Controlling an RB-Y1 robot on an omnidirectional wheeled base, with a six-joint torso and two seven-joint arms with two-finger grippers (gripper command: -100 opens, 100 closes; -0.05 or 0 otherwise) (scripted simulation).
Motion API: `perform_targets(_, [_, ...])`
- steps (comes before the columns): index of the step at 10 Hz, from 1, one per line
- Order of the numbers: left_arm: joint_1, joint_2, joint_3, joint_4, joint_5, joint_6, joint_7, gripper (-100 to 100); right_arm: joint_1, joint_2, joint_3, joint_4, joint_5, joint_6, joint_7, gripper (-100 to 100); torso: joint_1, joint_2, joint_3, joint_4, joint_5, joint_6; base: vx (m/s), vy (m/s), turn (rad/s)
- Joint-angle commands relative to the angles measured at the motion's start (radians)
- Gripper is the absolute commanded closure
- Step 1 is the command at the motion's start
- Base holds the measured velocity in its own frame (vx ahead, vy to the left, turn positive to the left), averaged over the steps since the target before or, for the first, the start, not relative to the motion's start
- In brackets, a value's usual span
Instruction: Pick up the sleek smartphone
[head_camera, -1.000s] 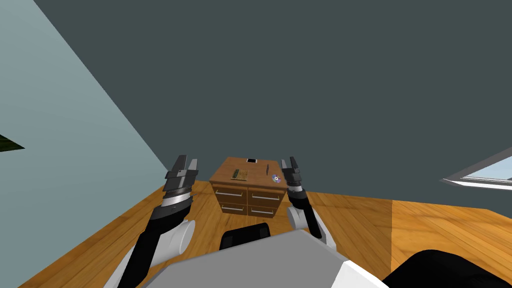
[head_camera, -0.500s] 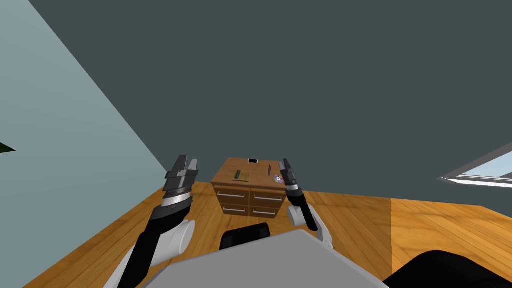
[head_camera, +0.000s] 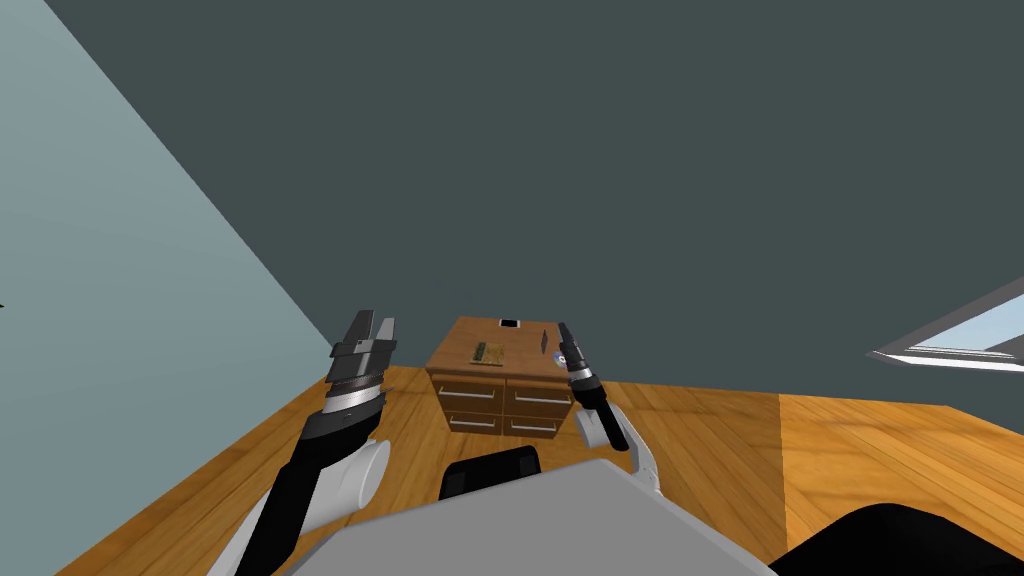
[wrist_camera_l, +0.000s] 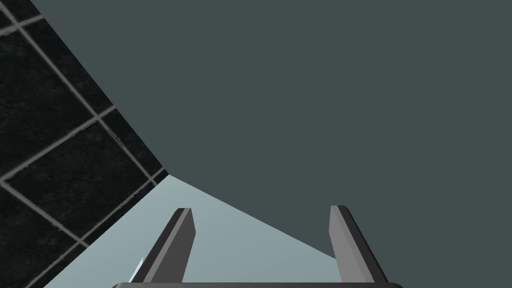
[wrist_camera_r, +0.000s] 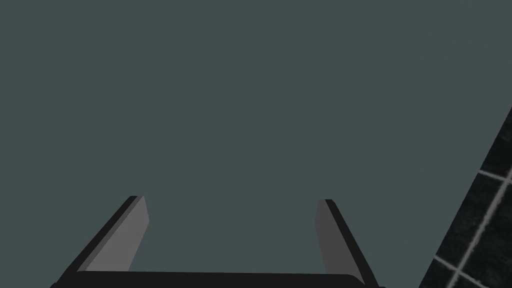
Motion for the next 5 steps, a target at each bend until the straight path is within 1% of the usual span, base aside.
perform_targets(1, [0.0, 0.0, 0.0, 0.0, 0.0, 0.0, 0.0, 0, -0.022, -0.014, -0.003, 0.05, 0.008, 0.006, 0.032, -100, 0.0, 0.0, 0.0, 0.0, 0.0, 0.0, 0.016, 0.06, -0.018])
perform_targets(3, [0.0, 0.0, 0.0, 0.0, 0.0, 0.0, 0.0, 0, -0.051, -0.037, -0.007, 0.116, 0.022, 0.016, 0.089, -100, 0.0, 0.0, 0.0, 0.0, 0.0, 0.0, 0.025, 0.079, -0.033])
perform_targets(4, [0.0, 0.0, 0.0, 0.0, 0.0, 0.0, 0.0, 0, -0.051, -0.037, -0.007, 0.126, 0.022, 0.016, 0.089, -100, 0.001, 0.0, 0.0, 0.0, 0.0, 0.0, 0.026, 0.064, -0.012])
perform_targets(5, [0.0, 0.0, 0.0, 0.0, 0.0, 0.0, 0.0, 0, -0.067, -0.049, -0.009, 0.164, 0.03, 0.022, 0.118, -100, 0.0, 0.0, 0.0, 0.0, 0.0, 0.0, 0.03, 0.058, -0.017])
